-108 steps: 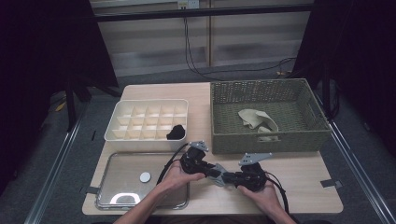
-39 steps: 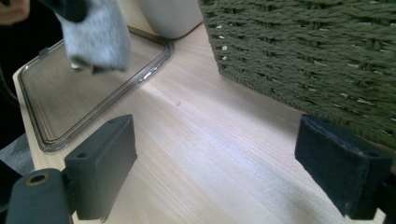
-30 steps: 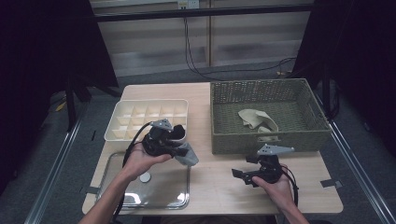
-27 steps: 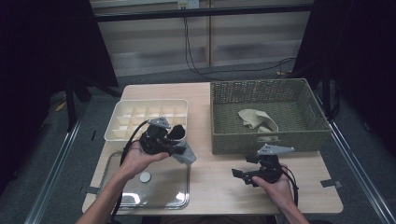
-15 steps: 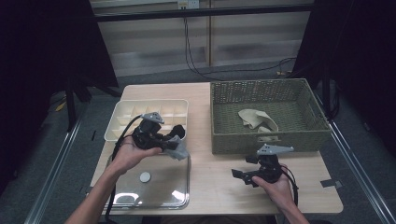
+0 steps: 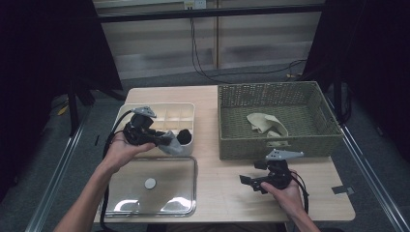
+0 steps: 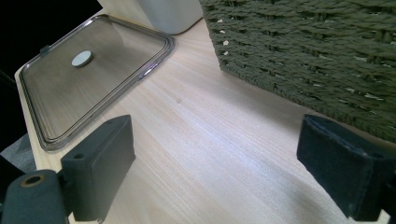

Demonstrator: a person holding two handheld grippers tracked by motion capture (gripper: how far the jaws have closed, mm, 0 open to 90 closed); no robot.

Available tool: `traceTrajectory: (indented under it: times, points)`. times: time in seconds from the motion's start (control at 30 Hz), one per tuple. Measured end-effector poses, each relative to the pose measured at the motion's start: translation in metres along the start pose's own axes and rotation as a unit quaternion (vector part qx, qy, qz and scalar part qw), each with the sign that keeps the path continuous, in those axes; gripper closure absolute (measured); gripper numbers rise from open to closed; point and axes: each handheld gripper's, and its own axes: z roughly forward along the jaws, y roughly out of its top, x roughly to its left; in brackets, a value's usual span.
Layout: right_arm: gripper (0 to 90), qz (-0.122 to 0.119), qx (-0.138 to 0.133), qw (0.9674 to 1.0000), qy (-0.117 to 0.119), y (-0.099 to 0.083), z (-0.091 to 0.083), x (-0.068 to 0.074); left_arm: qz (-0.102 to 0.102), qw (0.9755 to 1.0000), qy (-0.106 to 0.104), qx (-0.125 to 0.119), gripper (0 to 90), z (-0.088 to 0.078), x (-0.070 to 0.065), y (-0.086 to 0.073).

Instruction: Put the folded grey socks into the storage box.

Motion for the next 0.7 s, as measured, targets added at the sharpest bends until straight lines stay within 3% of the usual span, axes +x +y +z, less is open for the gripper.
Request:
traceTrajectory:
  times: [0.2,0.3,0.7]
  points:
    - [10.6,0.003,-0.002,1.0000,-0.001,0.000,-0.001,0.000,-0.001,0.9999,0.016,0.004,68.9,-0.008,0.013,0.000]
    - [10.5,0.002,-0.001,1.0000,-0.002,0.000,0.000,0.000,-0.012,0.9997,0.023,-0.001,68.9,-0.009,0.020,0.000]
    - [10.1,-0.001,-0.001,1.0000,-0.001,0.000,0.001,0.000,-0.032,0.9986,0.041,0.014,68.9,-0.007,0.048,-0.002]
